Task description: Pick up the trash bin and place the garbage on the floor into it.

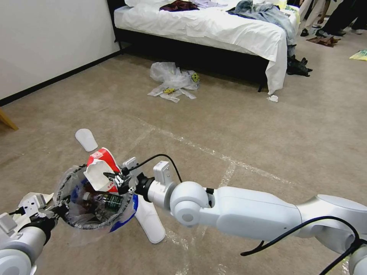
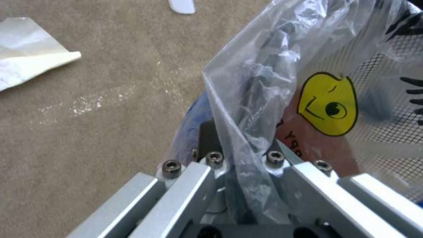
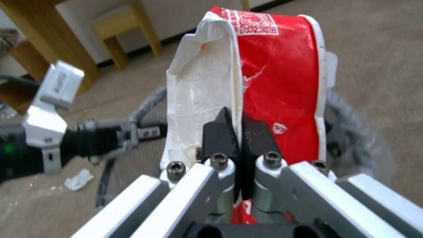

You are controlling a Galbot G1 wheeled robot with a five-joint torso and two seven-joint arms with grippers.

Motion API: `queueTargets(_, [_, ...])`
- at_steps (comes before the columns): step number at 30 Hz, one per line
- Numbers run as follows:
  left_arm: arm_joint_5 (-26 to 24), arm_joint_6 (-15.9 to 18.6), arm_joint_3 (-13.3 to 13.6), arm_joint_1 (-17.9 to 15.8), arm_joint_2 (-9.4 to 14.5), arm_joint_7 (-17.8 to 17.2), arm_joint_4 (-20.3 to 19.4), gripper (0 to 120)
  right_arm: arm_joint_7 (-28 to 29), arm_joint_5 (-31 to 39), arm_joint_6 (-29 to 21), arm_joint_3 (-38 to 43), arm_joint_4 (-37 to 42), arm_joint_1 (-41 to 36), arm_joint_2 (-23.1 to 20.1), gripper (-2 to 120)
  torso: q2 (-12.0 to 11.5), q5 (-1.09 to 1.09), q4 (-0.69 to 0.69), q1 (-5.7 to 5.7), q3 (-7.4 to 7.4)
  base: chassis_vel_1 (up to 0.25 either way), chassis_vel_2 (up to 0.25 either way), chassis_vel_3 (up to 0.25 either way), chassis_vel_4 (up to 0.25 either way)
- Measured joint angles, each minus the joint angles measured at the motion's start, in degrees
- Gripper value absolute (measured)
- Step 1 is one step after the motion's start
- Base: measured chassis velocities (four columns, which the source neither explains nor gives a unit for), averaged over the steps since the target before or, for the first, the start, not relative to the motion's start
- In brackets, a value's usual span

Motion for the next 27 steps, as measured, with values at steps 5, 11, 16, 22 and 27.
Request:
queueTargets(5, [0.2,0.0,0.3,0.0,-0.2,0.0,0.0,1,0.1,-0.4,-0.3,-0.9,-1.1,-0.1,0.7,0,0.0,0.00,0.00,0.00,0.00,0.000,0.000,0.000,0.000])
queueTargets(11, [0.4,0.0,0.7,0.0,-0.7,0.1,-0.3,1,0.2,-1.0,-0.6,-1.9,-2.7,-0.3,2.0,0,0.0,0.00,0.00,0.00,0.00,0.000,0.000,0.000,0.000])
queueTargets(16, [0.5,-0.1,0.9,0.0,-0.8,0.1,-0.7,1,0.3,-1.6,-0.9,-3.0,-4.0,-0.3,2.8,0,0.0,0.00,0.00,0.00,0.00,0.000,0.000,0.000,0.000])
queueTargets(22, [0.5,-0.1,1.0,0.0,-1.0,0.1,-0.8,1,0.6,-2.1,-1.1,-3.8,-5.0,-0.3,3.7,0,0.0,0.00,0.00,0.00,0.00,0.000,0.000,0.000,0.000])
queueTargets(27, [0.5,-0.1,1.0,-0.1,-1.0,0.2,-0.8,1,1.0,-2.8,-1.1,-4.3,-5.6,-0.9,4.0,0,0.0,0.00,0.00,0.00,0.00,0.000,0.000,0.000,0.000])
